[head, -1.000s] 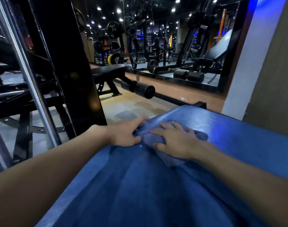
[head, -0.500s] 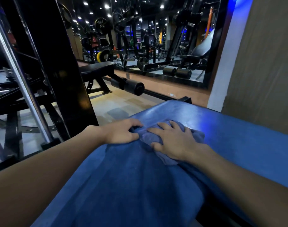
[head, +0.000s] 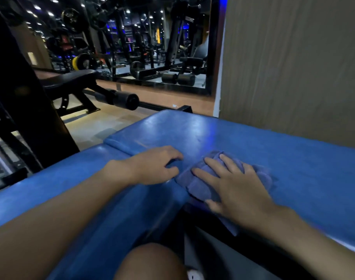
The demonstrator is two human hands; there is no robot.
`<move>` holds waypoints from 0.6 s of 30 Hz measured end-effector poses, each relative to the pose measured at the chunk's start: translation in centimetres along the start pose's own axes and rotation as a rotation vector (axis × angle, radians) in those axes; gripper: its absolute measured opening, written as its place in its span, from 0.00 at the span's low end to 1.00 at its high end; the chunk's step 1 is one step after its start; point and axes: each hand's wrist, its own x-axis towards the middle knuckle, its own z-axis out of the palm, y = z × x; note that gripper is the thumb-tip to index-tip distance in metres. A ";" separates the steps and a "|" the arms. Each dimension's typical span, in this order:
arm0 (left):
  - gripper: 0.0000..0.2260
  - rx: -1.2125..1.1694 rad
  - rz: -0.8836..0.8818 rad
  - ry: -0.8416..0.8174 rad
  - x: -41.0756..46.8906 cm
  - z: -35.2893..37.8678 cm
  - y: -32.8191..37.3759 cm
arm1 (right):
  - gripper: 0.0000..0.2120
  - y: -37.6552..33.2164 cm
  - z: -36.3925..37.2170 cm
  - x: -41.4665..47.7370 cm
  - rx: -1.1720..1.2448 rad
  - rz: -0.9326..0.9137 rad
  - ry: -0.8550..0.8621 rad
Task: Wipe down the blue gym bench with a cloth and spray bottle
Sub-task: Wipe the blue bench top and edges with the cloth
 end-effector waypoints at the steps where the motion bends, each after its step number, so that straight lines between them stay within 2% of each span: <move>1: 0.33 0.044 0.024 -0.008 0.1 0.2 0.1 | 0.34 0.2 0.3 -1.0 -0.038 -0.008 0.021; 4: 0.36 0.075 0.042 -0.012 -0.2 0.3 0.3 | 0.33 -0.5 0.8 -1.5 -0.111 0.001 0.081; 10: 0.25 0.011 0.031 0.025 -0.9 0.2 2.9 | 0.31 -1.6 0.2 -0.8 -0.114 0.054 0.077; 13: 0.17 -0.050 0.027 0.041 -0.9 0.6 4.2 | 0.38 -0.7 -0.3 -2.3 -0.087 0.070 0.111; 15: 0.18 -0.036 0.016 0.079 -0.8 1.2 4.2 | 0.39 -0.5 -0.5 -3.1 -0.118 0.084 0.127; 18: 0.21 -0.080 0.023 0.109 -1.2 1.9 3.6 | 0.32 -0.8 -0.3 -3.0 -0.125 0.131 0.129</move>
